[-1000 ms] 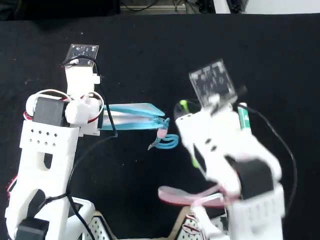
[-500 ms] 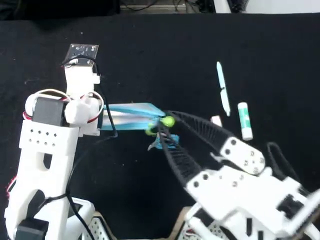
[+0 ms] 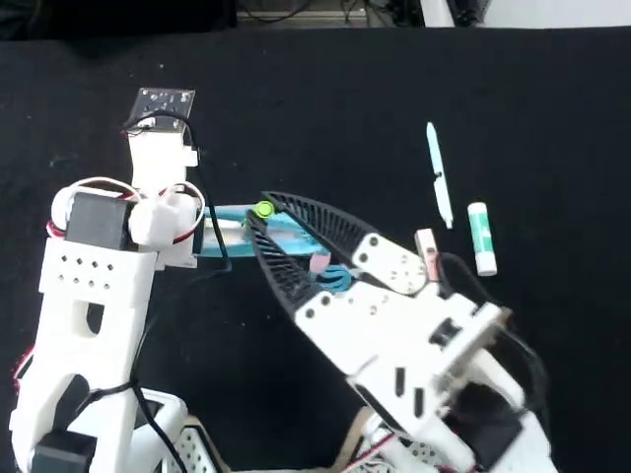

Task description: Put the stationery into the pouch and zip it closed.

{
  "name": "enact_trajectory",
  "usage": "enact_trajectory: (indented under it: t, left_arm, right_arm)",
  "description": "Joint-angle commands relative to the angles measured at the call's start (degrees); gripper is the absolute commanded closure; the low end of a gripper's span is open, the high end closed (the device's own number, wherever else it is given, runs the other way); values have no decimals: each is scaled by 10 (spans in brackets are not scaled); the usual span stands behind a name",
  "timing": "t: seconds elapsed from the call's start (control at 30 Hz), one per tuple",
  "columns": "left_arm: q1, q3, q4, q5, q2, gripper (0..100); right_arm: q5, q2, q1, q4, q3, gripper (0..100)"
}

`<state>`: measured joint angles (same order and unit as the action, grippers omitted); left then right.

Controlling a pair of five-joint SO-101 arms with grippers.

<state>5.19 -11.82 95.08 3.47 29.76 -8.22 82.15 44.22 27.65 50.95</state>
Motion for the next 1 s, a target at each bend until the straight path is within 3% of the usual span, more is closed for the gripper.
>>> enact_trajectory:
  t: [0.0, 0.2, 0.4, 0.6, 0.7, 0.8, 0.97]
  left_arm:
    - [5, -17, -1, 2, -4, 970]
    - [5, -17, -1, 2, -4, 970]
    - [5, -17, -1, 2, -4, 970]
    - [5, -17, -1, 2, -4, 970]
    - [5, -17, -1, 2, -4, 970]
    - [5, -17, -1, 1, -4, 970]
    - [5, -17, -1, 1, -4, 970]
  right_arm:
    - [-2, 4, -20, -27, 29, 987]
    - [-1, 5, -96, -3, 99, 987]
    - [-1, 4, -66, 98, 130, 975]
    - [-1, 4, -58, 170, 102, 785]
    - [-1, 5, -69, 233, 46, 787]
    - [-1, 5, -117, 328, -29, 804]
    - [-2, -1, -292, 415, -85, 805]
